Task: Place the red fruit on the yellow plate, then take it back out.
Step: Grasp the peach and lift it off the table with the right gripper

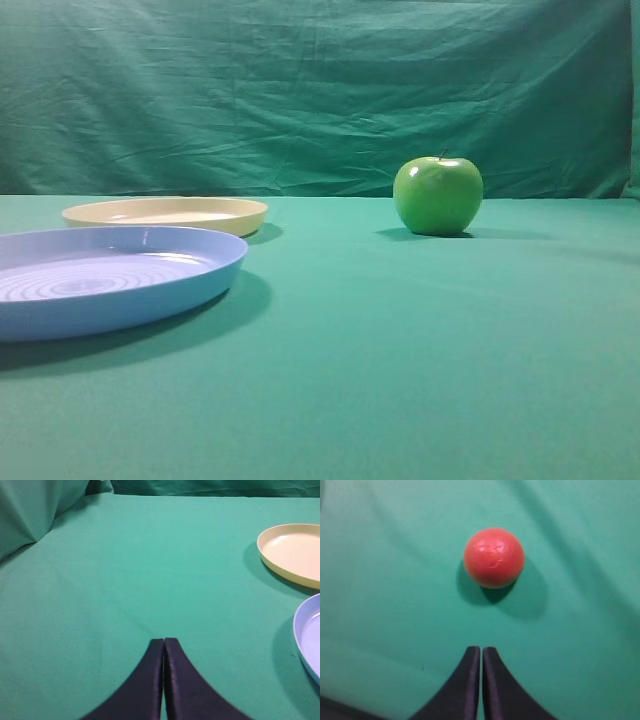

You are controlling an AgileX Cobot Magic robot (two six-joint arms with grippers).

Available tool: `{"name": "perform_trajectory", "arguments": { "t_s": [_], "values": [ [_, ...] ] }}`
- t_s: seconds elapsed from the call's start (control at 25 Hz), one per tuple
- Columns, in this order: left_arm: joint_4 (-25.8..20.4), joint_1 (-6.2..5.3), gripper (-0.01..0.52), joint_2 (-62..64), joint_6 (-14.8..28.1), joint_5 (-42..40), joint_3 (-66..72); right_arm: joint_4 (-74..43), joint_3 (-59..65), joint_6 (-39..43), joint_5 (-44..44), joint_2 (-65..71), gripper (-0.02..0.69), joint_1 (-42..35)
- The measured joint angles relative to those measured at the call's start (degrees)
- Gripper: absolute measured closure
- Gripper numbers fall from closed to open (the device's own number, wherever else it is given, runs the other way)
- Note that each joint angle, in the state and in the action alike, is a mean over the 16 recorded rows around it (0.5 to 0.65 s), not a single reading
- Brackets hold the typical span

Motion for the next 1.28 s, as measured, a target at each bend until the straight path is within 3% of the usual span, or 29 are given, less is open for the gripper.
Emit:
{"name": "perform_trajectory", "arguments": {
  "t_s": [0.2,0.64,0.8,1.04,1.28],
  "values": [
    [0.0,0.0,0.514,0.0,0.0,0.0,0.0,0.51,-0.51,-1.9,-1.91,9.05,0.572,2.11],
    [0.0,0.0,0.514,0.0,0.0,0.0,0.0,-0.17,-0.72,-4.09,-12.62,24.49,0.145,4.29],
    [0.0,0.0,0.514,0.0,0.03,0.0,0.0,-0.67,-0.74,-4.31,-16.38,29.53,0.055,4.31],
    [0.0,0.0,0.514,0.0,0.07,0.0,0.0,-1.42,-0.84,-4.46,-20.75,35.92,0.094,4.31],
    [0.0,0.0,0.514,0.0,0.11,0.0,0.0,-1.89,-1.89,-4.52,-22.64,39.83,0.247,4.31]
  ]
}}
